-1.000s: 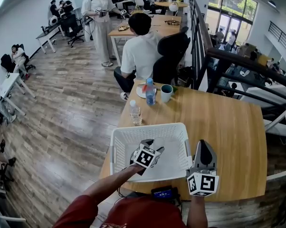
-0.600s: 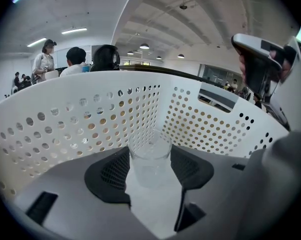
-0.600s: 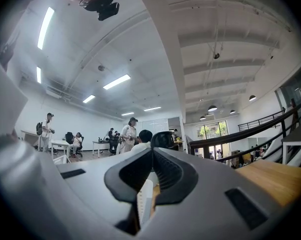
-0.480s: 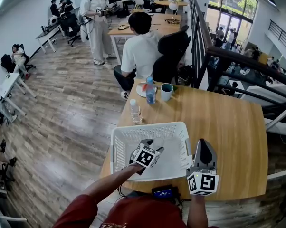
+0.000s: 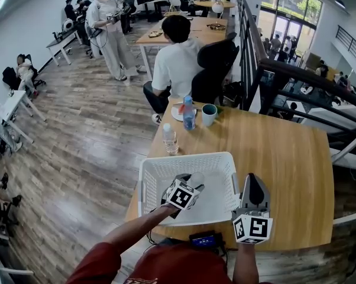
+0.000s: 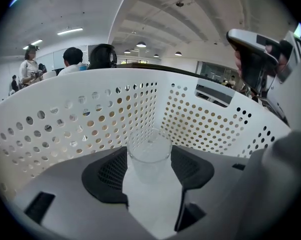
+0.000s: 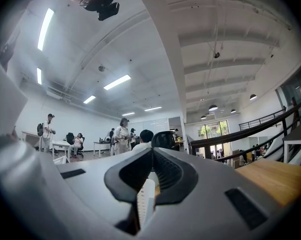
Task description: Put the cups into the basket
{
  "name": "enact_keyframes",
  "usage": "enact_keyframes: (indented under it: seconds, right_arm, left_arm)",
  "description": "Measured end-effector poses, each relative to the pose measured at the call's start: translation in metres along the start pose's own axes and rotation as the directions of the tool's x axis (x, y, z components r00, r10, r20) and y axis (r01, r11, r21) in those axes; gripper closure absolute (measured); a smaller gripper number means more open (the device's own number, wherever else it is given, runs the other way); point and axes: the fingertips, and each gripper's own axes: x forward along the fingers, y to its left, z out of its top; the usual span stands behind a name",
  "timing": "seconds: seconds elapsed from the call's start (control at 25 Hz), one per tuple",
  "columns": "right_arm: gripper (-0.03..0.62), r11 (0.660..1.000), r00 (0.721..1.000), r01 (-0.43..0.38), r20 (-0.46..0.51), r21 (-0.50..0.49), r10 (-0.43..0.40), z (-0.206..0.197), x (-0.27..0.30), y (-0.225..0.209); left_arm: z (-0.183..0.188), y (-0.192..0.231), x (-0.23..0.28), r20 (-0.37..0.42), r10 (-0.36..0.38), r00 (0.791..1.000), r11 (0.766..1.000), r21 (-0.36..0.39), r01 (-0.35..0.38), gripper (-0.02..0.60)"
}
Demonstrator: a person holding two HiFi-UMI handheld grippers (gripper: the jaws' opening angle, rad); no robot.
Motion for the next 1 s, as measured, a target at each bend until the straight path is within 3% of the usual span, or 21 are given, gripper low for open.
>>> enact_keyframes:
  seconds: [0.32, 1.0]
  right_arm:
    - [0.582, 1.000, 1.000, 0.001, -0.003, 0.003, -0.001, -0.001, -0.001, -0.002]
    - [0.582, 1.000, 1.000, -0.019, 0.002, -0.002, 0.019, 0.000, 0.003, 0.009]
  left_arm:
    - [-0.002, -0.005, 0.001, -0.023, 0.001, 1.000, 0.999, 0.039, 0.000, 0.302]
    - [0.004, -0.005, -0.010, -0.019, -0.019, 1.000, 1.000, 0.007, 0.019, 0.288]
